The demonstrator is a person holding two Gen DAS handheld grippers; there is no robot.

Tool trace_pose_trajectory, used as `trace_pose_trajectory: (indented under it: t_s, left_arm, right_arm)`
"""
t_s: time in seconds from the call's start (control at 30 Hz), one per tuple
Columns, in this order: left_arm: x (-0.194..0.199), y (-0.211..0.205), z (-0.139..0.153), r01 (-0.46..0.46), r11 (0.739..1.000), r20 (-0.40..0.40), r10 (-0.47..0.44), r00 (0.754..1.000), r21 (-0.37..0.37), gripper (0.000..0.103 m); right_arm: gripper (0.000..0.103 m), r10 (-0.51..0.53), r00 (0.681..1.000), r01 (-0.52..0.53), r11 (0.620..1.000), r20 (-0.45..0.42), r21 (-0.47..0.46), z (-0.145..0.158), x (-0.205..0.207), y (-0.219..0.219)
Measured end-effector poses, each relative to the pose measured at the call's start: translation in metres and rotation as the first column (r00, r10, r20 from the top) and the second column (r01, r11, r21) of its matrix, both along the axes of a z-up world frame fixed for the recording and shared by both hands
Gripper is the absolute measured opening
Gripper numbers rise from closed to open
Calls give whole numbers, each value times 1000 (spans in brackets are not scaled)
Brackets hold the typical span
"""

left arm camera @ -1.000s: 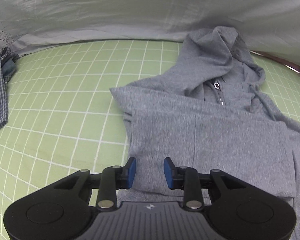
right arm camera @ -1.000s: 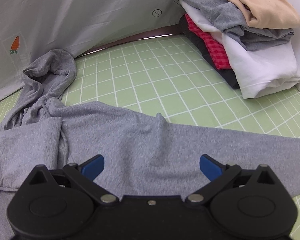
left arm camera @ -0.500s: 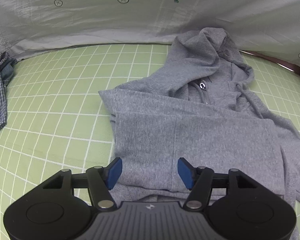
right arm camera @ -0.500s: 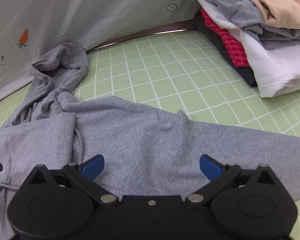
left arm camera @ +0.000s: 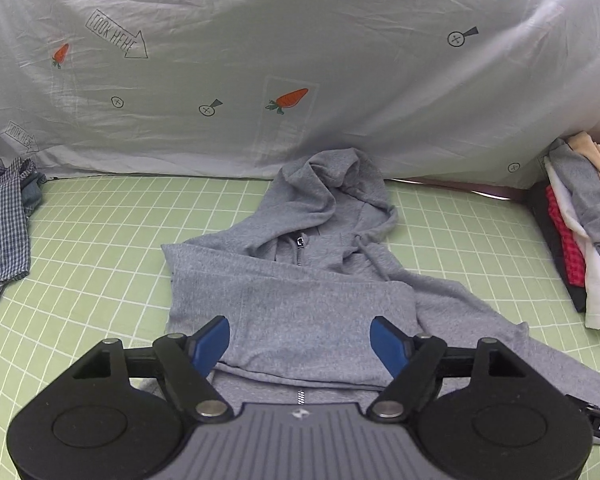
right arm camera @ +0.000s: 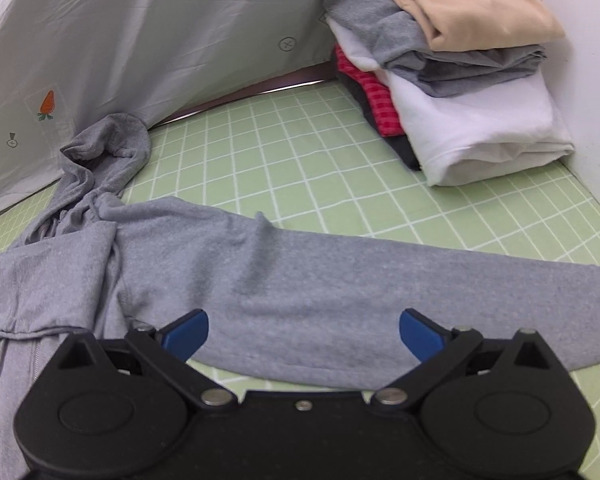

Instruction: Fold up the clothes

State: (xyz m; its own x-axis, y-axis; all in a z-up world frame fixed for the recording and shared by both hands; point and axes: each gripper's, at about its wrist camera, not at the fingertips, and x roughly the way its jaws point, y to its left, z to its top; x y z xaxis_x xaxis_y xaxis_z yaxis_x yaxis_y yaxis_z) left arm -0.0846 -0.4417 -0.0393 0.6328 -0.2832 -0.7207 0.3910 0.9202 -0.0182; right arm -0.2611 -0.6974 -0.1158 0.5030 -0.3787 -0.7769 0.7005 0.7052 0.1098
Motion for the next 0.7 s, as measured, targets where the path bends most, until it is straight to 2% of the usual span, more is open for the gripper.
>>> trace_pose_trajectory:
  t_s: [0.2, 0.37, 0.53, 0.7]
  left_arm:
    - [-35, -20, -12, -43, 999, -51, 43, 998, 11, 78]
    - [-54, -35, -19, -33, 998, -68, 36, 997, 56, 78]
    - [-48, -47, -19, -48, 996, -49, 52, 997, 80, 78]
    - [-43, -61, -20, -41, 993, -53, 47, 997, 109, 78]
  right_arm:
    - [103, -92, 994, 91, 996, -55, -20, -22, -53, -45]
    - [103, -204, 971, 195, 977, -121, -82, -31, -83, -90]
    - [103, -294, 945, 285, 955, -142, -82, -45, -106, -128]
    - [103, -337, 935, 332, 942, -115, -59, -52, -118, -146]
